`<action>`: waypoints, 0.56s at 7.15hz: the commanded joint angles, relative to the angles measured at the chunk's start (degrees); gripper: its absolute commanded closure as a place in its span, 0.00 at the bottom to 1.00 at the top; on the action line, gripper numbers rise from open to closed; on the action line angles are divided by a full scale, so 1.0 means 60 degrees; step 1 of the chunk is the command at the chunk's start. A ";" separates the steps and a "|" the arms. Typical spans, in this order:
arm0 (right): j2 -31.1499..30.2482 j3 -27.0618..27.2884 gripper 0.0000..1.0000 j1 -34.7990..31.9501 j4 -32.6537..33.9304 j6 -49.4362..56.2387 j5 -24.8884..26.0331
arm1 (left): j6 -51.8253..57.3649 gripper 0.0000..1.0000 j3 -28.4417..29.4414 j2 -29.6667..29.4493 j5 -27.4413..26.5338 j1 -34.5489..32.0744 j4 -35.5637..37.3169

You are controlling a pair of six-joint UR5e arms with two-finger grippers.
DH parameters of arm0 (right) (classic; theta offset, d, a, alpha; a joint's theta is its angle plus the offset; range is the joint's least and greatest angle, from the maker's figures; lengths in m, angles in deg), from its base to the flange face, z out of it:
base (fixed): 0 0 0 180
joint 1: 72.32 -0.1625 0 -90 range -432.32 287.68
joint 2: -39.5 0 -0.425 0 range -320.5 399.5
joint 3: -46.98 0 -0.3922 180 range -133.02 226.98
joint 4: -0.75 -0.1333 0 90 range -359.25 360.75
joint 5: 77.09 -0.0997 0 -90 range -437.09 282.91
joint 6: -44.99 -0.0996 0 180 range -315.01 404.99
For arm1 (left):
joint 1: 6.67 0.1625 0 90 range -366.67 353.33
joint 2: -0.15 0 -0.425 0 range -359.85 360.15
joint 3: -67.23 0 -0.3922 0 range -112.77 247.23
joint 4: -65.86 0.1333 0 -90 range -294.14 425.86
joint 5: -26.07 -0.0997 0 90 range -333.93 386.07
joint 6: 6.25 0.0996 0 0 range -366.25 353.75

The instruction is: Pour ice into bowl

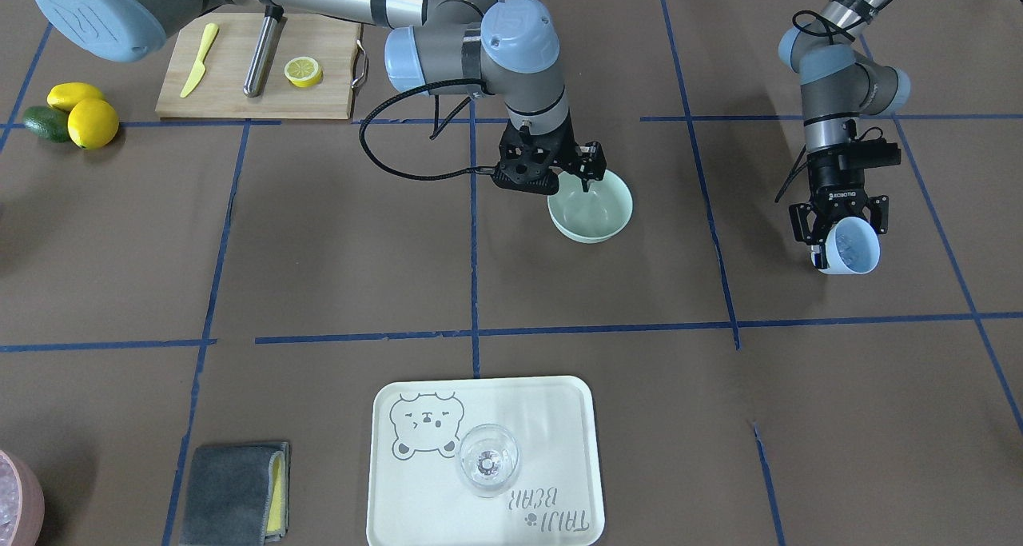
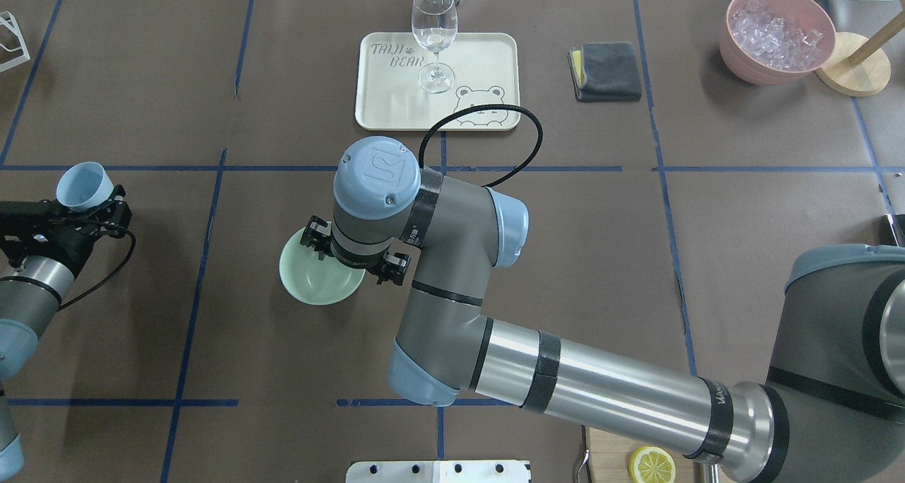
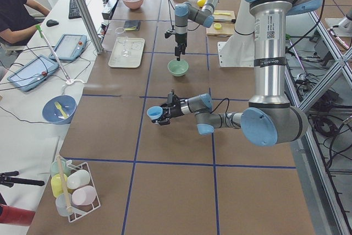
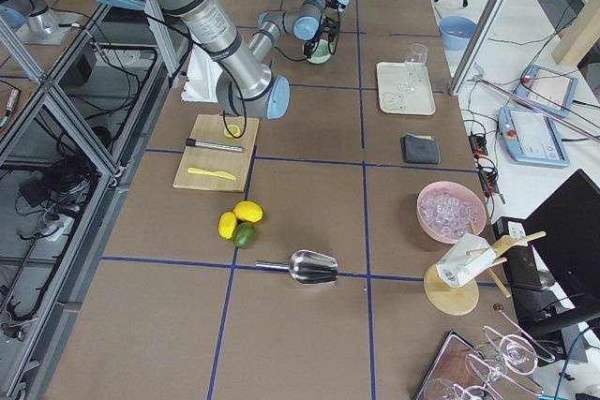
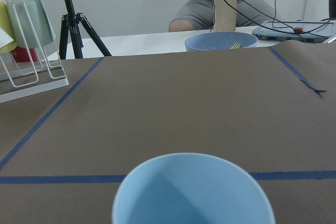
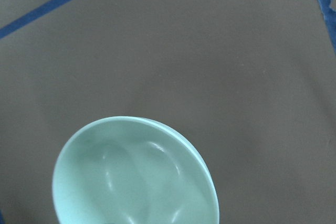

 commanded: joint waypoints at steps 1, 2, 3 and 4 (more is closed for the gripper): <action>-0.0027 0.0579 0.00 -0.0518 0.0019 0.0012 -0.0285 | 0.1098 1.00 -0.0970 -0.0015 0.0424 -0.0196 -0.0013; -0.0288 0.0799 0.00 -0.0840 0.0034 0.0041 -0.0650 | 0.1277 1.00 -0.1644 0.0188 0.0413 -0.0196 0.0089; -0.1132 0.1671 0.00 -0.0974 0.0034 0.0099 -0.0740 | 0.1206 1.00 -0.1897 0.0205 0.0340 -0.0196 0.0090; -0.2054 0.2637 0.00 -0.1105 0.0034 0.0332 -0.0770 | 0.0843 1.00 -0.1987 0.0190 -0.0023 -0.0167 0.0090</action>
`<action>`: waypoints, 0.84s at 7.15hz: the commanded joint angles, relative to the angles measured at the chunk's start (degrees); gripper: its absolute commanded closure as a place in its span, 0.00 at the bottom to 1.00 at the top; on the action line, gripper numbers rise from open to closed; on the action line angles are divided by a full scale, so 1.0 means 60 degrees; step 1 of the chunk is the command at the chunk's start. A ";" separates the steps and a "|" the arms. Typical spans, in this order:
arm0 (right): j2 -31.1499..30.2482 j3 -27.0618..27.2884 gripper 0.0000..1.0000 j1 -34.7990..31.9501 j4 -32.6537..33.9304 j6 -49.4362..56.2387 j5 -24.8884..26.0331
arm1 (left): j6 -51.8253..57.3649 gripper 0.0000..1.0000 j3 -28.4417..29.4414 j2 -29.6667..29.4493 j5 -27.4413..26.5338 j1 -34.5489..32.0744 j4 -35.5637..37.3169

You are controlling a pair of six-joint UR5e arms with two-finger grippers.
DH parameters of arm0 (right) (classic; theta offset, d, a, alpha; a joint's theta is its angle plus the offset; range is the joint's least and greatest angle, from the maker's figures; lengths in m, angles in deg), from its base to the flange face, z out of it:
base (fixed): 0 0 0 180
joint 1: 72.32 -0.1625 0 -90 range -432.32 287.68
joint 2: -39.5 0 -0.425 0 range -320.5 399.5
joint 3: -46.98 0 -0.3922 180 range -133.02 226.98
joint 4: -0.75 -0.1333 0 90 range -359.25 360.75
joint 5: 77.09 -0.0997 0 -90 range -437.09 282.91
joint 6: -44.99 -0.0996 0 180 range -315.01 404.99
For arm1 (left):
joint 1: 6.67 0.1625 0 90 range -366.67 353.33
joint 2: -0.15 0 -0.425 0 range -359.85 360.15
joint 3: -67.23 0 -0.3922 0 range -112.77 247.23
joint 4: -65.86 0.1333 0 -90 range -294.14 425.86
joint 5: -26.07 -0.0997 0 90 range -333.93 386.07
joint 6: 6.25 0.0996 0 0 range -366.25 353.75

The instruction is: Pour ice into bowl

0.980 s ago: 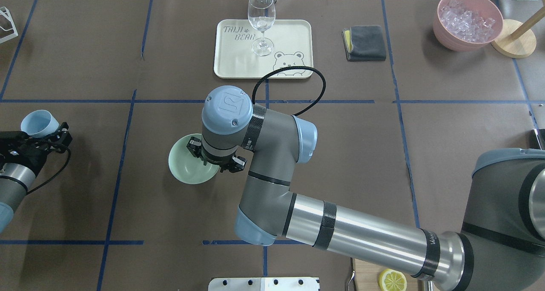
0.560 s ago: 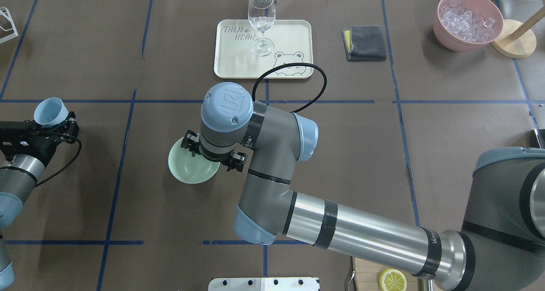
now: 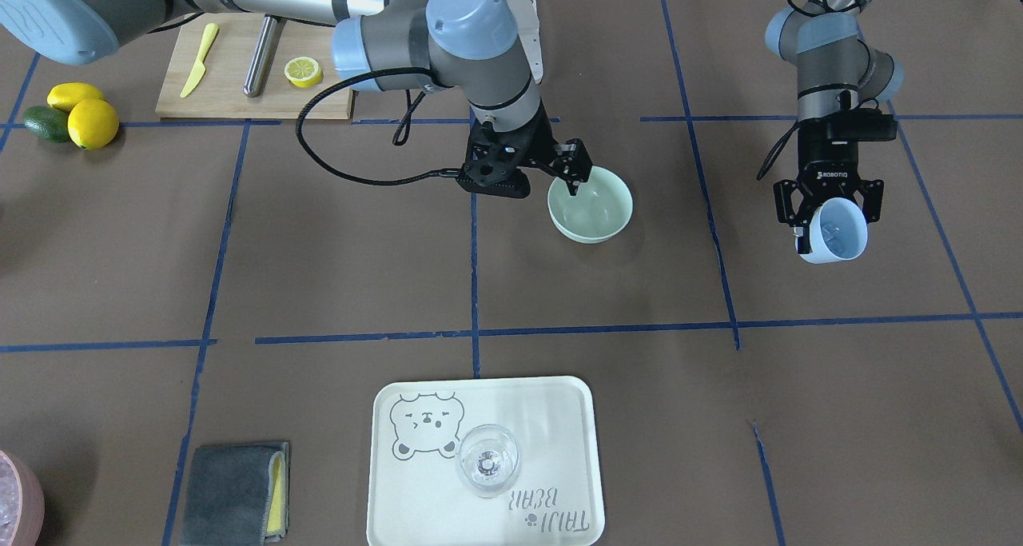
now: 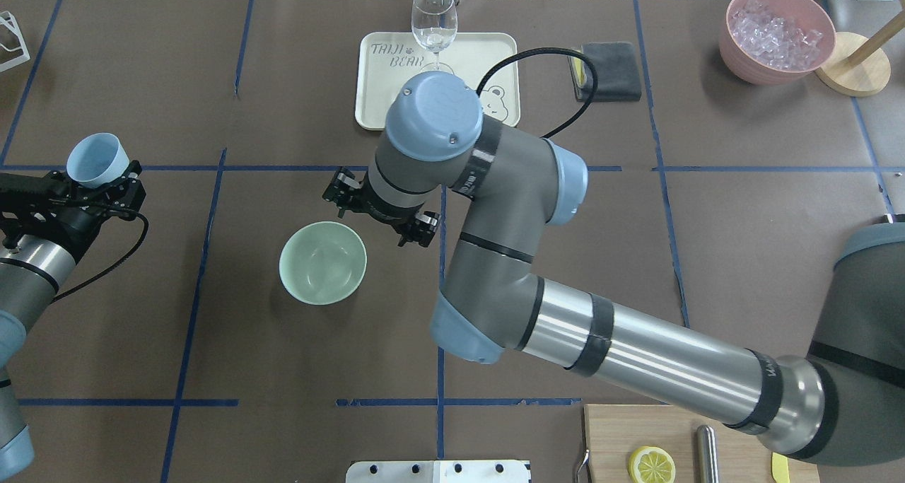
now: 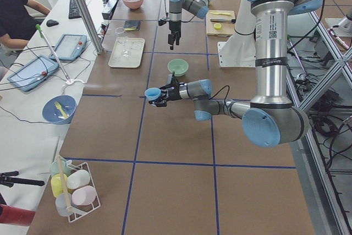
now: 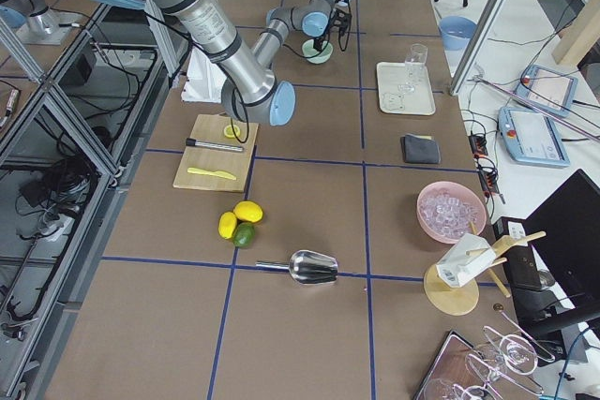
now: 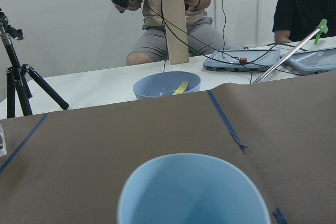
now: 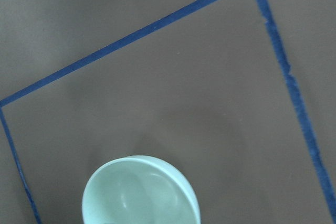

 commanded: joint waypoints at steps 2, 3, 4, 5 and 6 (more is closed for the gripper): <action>-0.1515 0.1449 0.00 -0.0409 -0.0012 0.0258 0.0062 | -0.1278 1.00 -0.0260 0.0017 -0.1525 0.0773 0.0026; -0.1588 0.1449 0.00 -0.0439 -0.0027 0.0258 0.0049 | -0.1297 1.00 -0.0332 0.0002 -0.2043 0.1157 0.0172; -0.1690 0.1449 0.00 -0.0454 -0.0042 0.0273 0.0049 | -0.1312 1.00 -0.0435 -0.0027 -0.2512 0.1494 0.0405; -0.1735 0.1449 0.00 -0.0454 -0.0042 0.0273 0.0049 | -0.1327 1.00 -0.0856 -0.0042 -0.2735 0.1816 0.0683; -0.1822 0.1449 0.00 -0.0454 -0.0056 0.0273 0.0049 | -0.1341 1.00 -0.1469 -0.0086 -0.2737 0.1979 0.1353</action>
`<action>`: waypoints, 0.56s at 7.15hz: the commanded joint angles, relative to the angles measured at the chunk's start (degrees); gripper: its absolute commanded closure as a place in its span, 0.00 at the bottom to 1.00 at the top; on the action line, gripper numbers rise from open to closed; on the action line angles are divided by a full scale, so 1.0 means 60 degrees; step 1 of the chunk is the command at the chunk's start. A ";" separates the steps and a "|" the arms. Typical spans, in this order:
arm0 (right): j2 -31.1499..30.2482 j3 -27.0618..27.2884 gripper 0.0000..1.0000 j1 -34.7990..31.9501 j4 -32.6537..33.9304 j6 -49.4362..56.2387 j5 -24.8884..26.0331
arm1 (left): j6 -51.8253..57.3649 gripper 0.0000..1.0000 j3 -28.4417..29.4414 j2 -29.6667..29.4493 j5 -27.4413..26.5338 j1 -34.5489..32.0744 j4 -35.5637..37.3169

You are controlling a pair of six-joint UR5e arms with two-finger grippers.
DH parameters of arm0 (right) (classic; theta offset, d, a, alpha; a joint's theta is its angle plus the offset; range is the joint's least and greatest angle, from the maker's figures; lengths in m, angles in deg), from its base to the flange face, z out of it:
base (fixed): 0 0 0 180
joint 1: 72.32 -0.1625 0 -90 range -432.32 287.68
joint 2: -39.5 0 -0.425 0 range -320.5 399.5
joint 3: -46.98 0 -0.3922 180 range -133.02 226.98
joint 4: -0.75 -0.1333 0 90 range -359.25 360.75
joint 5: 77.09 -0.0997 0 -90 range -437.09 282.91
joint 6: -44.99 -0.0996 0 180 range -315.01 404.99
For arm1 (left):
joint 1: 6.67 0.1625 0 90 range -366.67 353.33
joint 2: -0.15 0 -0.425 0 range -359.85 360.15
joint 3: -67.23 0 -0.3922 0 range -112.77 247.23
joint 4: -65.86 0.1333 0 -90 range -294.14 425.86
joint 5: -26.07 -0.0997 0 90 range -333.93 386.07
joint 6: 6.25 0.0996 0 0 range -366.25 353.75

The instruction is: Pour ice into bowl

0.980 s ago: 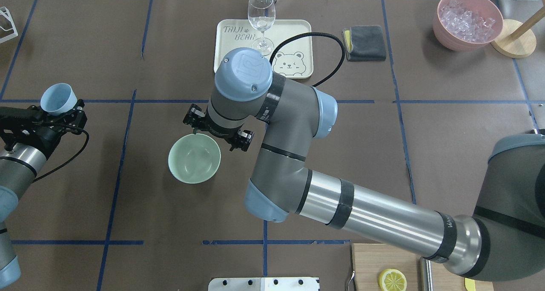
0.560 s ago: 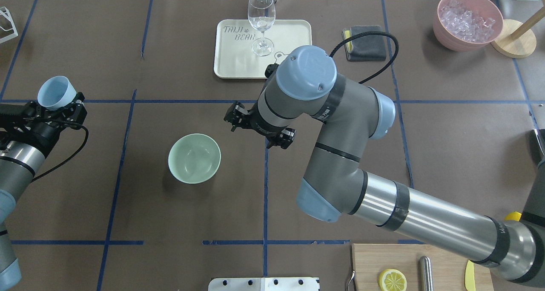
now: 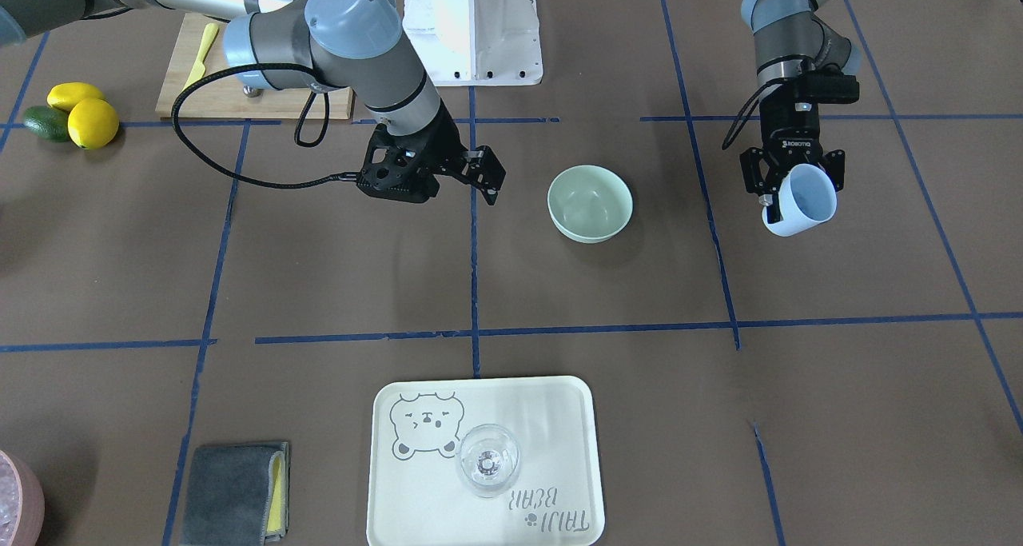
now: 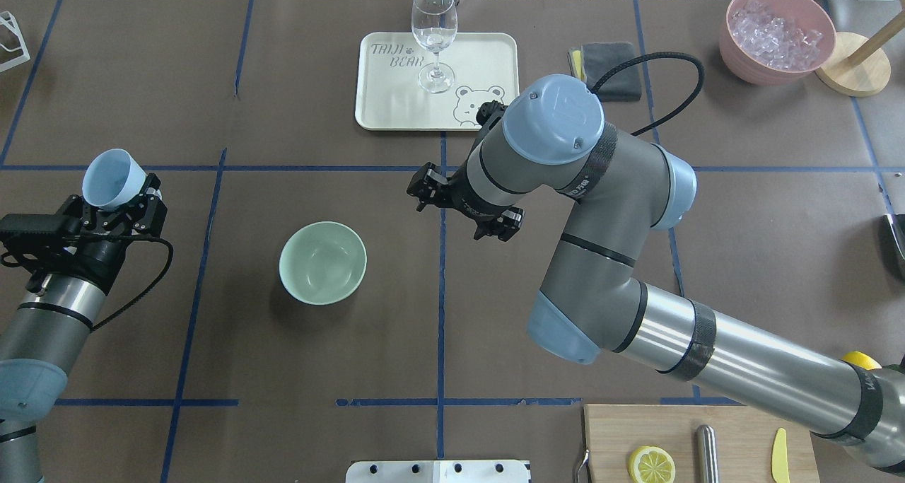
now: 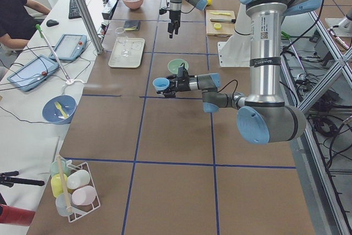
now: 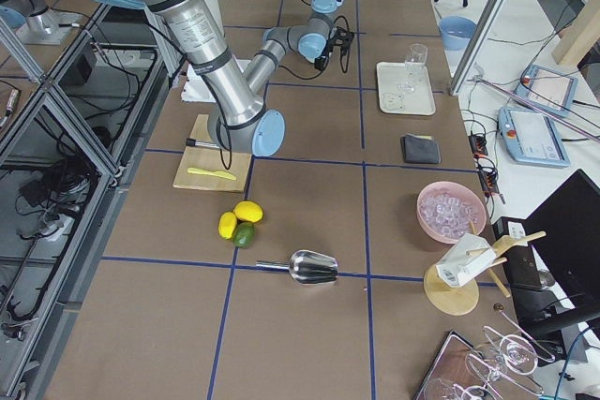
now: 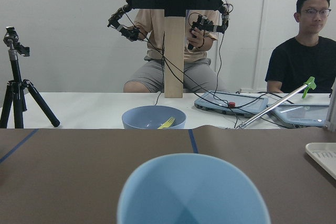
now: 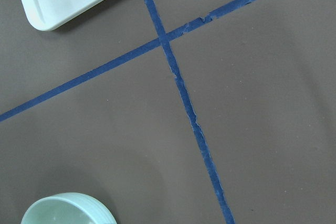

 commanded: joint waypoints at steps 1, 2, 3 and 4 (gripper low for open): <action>-0.0126 0.0019 0.00 -0.0008 -0.0013 0.0002 0.0001 | -0.0025 1.00 -0.1090 -0.0085 -0.0135 0.0351 0.1173; -0.0155 0.0005 0.00 -0.0008 -0.0013 0.0045 0.0001 | -0.0054 1.00 -0.1298 -0.0187 -0.0135 0.0511 0.1396; -0.0156 0.0005 0.00 -0.0022 -0.0028 0.0104 0.0001 | -0.0127 1.00 -0.1314 -0.0464 -0.0135 0.0600 0.1544; -0.0214 0.0005 0.00 -0.0022 -0.0028 0.0133 0.0001 | -0.0461 1.00 -0.1373 -0.0742 -0.0135 0.0630 0.2096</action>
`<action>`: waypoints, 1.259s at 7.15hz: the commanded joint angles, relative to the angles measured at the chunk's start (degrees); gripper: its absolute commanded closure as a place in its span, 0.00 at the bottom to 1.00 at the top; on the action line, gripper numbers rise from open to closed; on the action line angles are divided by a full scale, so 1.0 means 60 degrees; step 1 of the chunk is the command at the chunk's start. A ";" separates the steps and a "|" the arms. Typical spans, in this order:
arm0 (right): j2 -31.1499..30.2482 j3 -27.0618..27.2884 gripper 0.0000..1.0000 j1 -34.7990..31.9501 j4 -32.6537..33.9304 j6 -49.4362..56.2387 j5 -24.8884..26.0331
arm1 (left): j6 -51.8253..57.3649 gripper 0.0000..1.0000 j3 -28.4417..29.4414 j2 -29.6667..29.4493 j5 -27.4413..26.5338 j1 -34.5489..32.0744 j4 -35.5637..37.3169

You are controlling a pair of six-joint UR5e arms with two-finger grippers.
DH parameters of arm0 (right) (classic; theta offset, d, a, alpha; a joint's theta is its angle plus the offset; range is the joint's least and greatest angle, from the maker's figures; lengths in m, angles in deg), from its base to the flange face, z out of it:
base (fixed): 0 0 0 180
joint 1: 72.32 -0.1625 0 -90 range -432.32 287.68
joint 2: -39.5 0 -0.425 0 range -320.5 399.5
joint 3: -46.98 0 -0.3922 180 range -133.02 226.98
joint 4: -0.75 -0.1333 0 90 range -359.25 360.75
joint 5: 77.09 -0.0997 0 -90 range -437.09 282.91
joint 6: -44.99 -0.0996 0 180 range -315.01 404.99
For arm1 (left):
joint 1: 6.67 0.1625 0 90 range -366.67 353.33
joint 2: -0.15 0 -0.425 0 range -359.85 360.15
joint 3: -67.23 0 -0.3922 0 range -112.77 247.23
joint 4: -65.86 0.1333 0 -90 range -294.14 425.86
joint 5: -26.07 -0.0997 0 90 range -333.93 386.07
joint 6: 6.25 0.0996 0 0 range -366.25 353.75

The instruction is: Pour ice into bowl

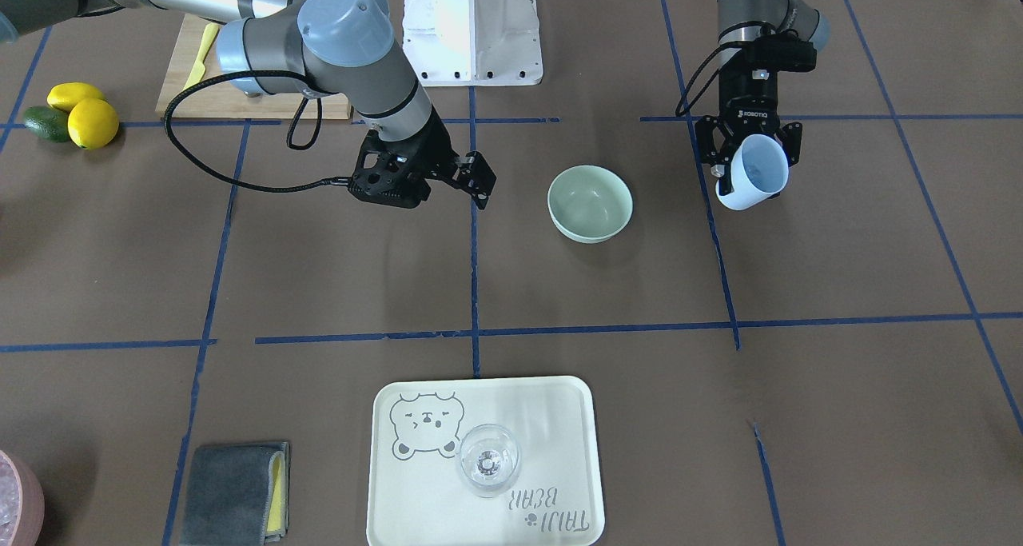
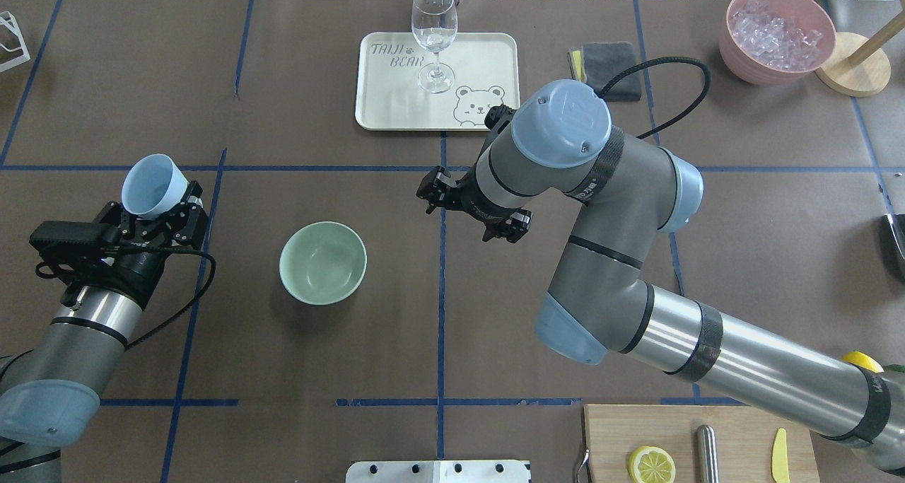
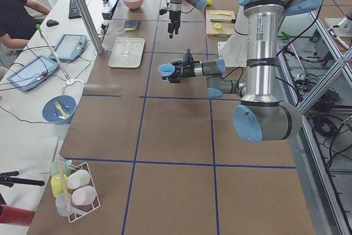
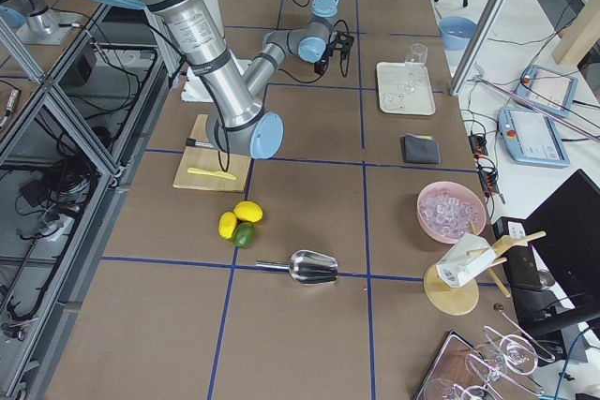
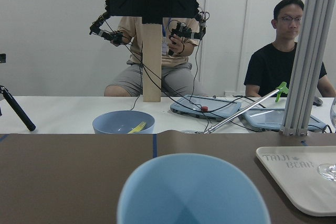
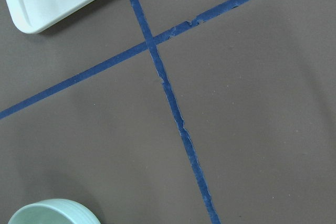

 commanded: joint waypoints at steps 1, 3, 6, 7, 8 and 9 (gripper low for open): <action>-0.0079 -0.0001 0.00 -0.0006 -0.0020 0.0162 0.0015 | -0.0322 1.00 -0.0181 -0.0601 0.0028 0.0086 0.0804; -0.0094 -0.0001 0.00 -0.0020 -0.0020 0.0192 0.0015 | -0.0323 1.00 -0.1242 -0.0853 0.1001 0.0057 0.2364; -0.0284 -0.0001 0.00 0.0009 -0.0020 0.0250 0.0015 | -0.0323 1.00 -0.2380 -0.0867 0.1786 0.0056 0.5108; -0.0284 -0.0001 0.00 0.0009 -0.0020 0.0236 0.0015 | -0.0424 1.00 -0.2220 -0.0882 0.1801 0.0056 0.5345; -0.0284 -0.0016 0.00 0.0024 -0.0020 0.0236 0.0029 | -0.1469 1.00 -0.1870 -0.0984 0.1801 0.0085 0.5435; -0.0299 -0.0016 0.00 0.0024 -0.0020 0.0236 0.0029 | -0.1726 1.00 -0.1664 -0.1231 0.1801 0.0115 0.5523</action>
